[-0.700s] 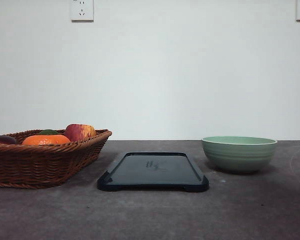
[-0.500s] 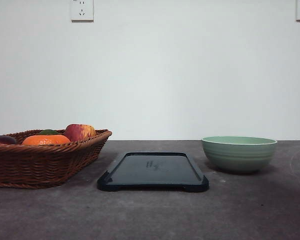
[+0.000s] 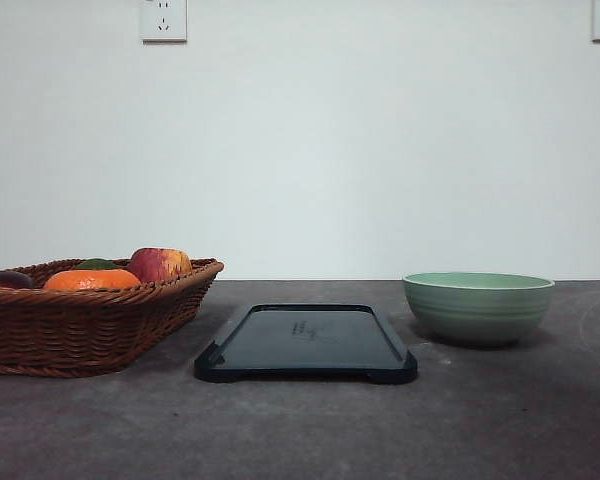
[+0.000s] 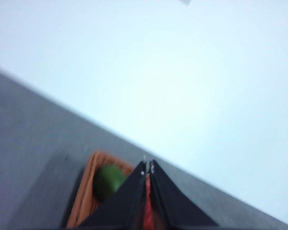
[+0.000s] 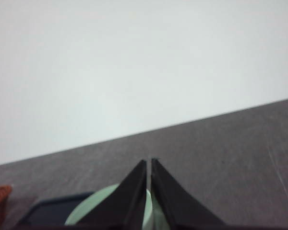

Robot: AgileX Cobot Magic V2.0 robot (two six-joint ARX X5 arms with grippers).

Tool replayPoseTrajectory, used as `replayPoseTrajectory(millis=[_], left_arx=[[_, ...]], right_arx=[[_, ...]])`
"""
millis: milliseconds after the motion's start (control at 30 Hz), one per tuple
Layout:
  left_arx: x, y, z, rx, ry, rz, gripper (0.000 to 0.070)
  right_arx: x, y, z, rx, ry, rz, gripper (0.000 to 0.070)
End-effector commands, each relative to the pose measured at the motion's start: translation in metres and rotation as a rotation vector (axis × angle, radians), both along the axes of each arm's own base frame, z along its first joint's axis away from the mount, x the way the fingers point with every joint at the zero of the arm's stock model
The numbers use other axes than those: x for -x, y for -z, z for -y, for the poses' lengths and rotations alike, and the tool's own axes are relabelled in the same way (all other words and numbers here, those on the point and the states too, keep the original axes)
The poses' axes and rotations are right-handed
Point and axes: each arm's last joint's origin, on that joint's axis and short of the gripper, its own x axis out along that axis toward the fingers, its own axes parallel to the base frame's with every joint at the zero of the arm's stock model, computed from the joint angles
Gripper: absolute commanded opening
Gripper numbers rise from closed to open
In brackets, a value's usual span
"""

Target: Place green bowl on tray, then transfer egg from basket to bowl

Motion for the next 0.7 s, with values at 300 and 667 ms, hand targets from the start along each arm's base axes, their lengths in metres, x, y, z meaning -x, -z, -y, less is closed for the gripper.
replayPoseTrajectory(millis=[300,667], left_arx=[[0.009,-0.040,0.000,-0.160,-0.033,0.008,0.0000],[-0.002,-0.091,0.001,-0.225,0.004,-0.285,0.0000]], right_arx=[[0.008,-0.053,0.000,0.056,-0.011,-0.044,0.0007],[-0.022,-0.084,-0.006,0.117,-0.133,-0.250,0.0007]])
